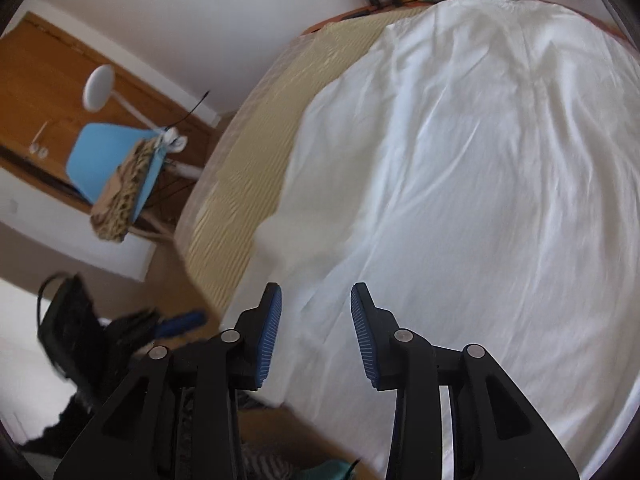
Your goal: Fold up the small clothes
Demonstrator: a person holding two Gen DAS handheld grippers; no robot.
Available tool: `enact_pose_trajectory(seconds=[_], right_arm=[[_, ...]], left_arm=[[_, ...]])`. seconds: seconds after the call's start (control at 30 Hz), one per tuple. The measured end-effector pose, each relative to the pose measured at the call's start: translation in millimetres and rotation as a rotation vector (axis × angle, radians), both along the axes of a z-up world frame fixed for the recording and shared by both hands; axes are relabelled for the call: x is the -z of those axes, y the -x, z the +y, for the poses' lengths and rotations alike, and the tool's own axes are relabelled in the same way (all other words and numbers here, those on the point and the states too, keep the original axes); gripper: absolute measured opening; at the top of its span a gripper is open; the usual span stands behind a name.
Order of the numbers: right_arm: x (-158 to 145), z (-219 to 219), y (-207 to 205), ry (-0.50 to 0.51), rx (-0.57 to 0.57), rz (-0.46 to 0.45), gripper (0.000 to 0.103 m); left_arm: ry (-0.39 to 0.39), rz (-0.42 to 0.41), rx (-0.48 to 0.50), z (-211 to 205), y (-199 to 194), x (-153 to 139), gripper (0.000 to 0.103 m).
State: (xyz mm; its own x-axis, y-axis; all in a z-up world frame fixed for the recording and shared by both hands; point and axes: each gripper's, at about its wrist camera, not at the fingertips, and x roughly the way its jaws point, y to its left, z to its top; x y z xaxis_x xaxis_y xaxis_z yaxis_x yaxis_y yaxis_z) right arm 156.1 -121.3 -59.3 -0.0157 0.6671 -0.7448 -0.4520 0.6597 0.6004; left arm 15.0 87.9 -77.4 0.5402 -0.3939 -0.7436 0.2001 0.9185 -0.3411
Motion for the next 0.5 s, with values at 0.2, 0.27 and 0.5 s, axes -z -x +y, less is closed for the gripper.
enact_pose_trajectory(seconds=[0.2, 0.27, 0.5], right_arm=[[9.3, 24.0, 13.2, 0.108, -0.047, 0.022, 0.054], [17.2, 28.6, 13.3, 0.112, -0.072, 0.022, 0.049], [40.3, -18.5, 3.1, 0.172, 0.006, 0.042, 0.015]], left_arm=[[0.004, -0.041, 0.013, -11.1, 8.5, -11.2, 0.031], [0.061, -0.011, -0.049, 5.2, 4.0, -7.8, 0.031], [0.036, 0.085, -0.123, 16.6, -20.6, 16.2, 0.031]])
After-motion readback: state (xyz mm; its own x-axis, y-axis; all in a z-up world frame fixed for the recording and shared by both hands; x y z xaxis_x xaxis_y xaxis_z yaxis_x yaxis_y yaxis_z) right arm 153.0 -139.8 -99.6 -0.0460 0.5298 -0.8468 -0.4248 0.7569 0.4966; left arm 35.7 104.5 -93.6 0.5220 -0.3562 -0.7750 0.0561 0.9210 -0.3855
